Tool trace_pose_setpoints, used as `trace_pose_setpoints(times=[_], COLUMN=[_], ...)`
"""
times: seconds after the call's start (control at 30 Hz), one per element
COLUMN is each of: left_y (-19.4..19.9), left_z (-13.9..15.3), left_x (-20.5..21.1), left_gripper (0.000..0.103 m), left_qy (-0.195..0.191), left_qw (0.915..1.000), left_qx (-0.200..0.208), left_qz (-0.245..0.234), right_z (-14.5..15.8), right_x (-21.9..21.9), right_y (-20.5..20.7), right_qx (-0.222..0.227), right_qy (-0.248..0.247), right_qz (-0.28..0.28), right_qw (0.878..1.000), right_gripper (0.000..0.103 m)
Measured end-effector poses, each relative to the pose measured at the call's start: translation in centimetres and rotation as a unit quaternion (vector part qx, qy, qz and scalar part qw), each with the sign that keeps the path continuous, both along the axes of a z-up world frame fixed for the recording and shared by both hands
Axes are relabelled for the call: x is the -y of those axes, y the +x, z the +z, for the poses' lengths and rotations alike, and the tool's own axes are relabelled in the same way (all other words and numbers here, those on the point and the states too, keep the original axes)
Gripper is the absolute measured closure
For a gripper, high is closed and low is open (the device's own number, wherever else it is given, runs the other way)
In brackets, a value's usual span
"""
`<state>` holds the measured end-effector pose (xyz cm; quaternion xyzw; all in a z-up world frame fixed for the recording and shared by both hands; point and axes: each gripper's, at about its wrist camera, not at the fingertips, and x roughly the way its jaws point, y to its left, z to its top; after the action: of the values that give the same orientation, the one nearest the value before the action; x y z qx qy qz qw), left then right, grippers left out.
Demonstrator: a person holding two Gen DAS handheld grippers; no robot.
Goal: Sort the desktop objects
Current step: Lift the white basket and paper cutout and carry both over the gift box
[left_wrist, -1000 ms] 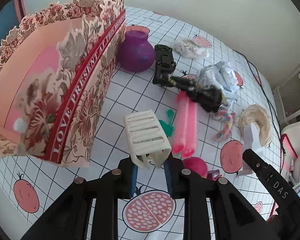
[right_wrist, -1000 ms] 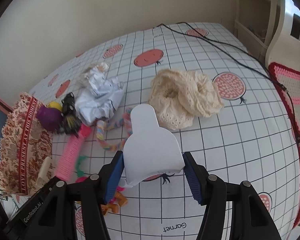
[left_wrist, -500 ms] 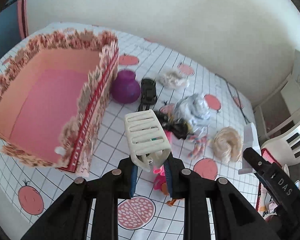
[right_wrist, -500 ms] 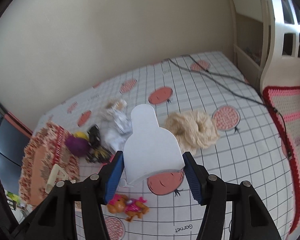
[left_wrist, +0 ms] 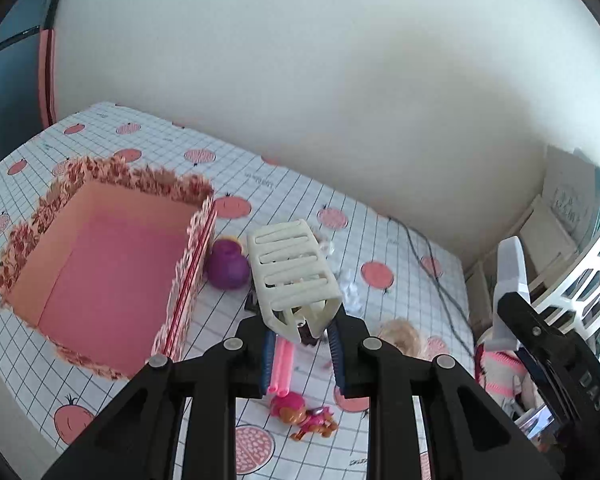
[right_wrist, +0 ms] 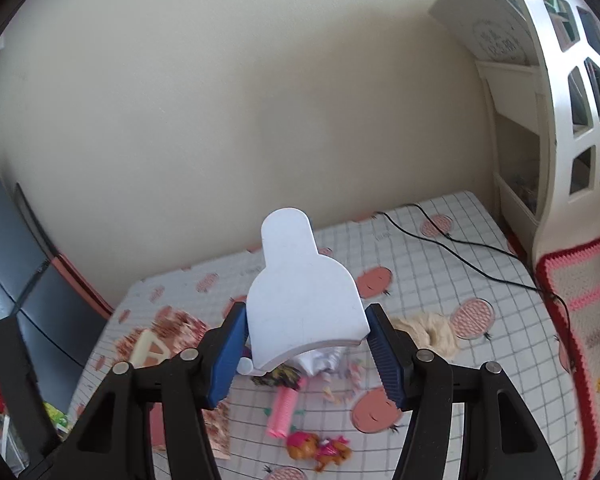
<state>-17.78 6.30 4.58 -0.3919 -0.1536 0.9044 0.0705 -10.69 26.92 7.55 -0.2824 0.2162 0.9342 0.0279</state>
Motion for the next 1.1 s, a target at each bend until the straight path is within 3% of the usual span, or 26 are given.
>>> trace_pose_setpoints(times=[0.17,0.4,0.67,1.1], left_y=[-0.2,-0.9,0.0,1.7], left_z=[0.4,-1.7,-2.1,-2.2], left_x=[1.0,3.9,8.3,17.3], left_gripper=[0.078,0.078,0.078,0.078], left_qy=[0.002,0.032,0.061,0.132], left_qw=[0.9997,0.9987,0.9951,0.9785], left_qx=[-0.016,0.012,0.01,-0.003], left_qz=[0.017,0.037,0.078,0.159], right_z=[-0.4,-1.8,-2.5,-3.9], right_x=[1.2,3.0,6.6,14.0], right_y=[-0.5,-1.3,-1.7,-2.6], right_qx=[0.004,0.023,0.029,0.039], right_qy=[0.007,0.008,0.006,0.008], right_qz=[0.011,0.031,0.068,0.136], right_qw=[1.0,0.999,0.997,0.99], right_gripper=[0.041,0.041,0.041,0.041])
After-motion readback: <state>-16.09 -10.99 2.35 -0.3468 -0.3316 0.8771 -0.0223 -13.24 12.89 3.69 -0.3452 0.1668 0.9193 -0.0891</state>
